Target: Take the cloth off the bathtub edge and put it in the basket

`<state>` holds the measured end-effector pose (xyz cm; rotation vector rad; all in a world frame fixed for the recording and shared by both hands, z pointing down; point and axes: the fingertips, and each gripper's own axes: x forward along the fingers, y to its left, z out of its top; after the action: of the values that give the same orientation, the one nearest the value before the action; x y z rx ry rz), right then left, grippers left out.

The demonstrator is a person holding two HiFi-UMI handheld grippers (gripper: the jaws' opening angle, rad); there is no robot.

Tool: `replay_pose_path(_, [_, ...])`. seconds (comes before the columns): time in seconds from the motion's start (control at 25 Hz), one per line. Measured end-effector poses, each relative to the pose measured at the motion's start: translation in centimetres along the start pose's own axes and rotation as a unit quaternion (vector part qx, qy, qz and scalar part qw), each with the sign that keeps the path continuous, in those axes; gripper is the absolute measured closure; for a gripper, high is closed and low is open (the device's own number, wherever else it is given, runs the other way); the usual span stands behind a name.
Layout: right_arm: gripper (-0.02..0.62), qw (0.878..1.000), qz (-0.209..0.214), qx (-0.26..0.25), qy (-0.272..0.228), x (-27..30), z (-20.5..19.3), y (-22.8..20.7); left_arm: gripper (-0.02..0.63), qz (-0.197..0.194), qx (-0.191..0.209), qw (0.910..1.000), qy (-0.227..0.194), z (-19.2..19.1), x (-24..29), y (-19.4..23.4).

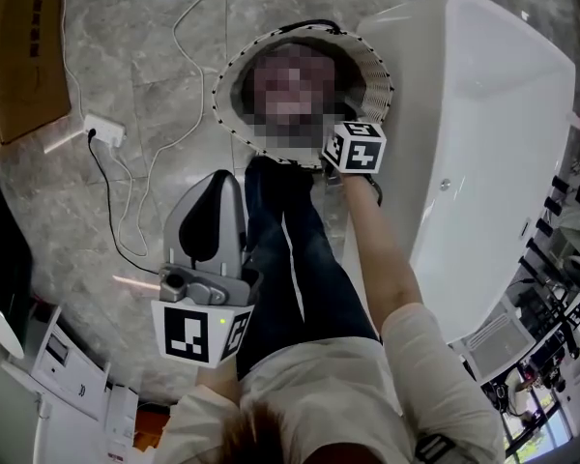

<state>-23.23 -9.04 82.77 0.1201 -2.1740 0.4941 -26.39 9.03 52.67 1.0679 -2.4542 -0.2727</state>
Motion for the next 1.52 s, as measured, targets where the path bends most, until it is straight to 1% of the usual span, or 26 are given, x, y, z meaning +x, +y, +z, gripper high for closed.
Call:
replay_pose_path(0.12, [0.463,1.0,0.0,0.0,-0.01,-0.6,0.8,0.2,0.558,-0.001,0.002,1.0,-0.006,0.7,-0.1,-0.1])
replay_pose_path(0.2, [0.514,1.0,-0.004,-0.004,-0.016,-1.0,1.3,0.2,0.558,0.0,0.002,1.0,-0.008,1.1,-0.3,0.0])
replay_pose_path(0.24, [0.528,1.0,-0.006,-0.006,-0.019,-1.1,1.5,0.2,0.558,0.001,0.003,1.0,-0.009,1.2,-0.4,0.0])
replay_pose_path(0.52, [0.588,0.999,-0.009,-0.014,-0.037,-2.3,3.1,0.3,0.558,0.002,0.006,0.9999,-0.014,1.9,-0.7,0.0])
replay_pose_path(0.8, [0.595,0.998,-0.003,-0.016,-0.062,-4.0,5.3,1.2,0.558,-0.002,0.013,0.9997,-0.021,3.1,-0.8,-0.6])
replay_pose_path(1.2, [0.597,0.994,0.009,0.008,-0.108,-8.6,8.5,2.1,0.558,-0.01,0.02,0.9989,-0.04,5.9,-0.8,-2.5])
replay_pose_path(1.52, [0.597,0.989,0.02,-0.008,-0.145,-13.8,12.5,3.2,0.558,-0.008,0.025,0.9977,-0.062,9.2,-1.1,-3.9])
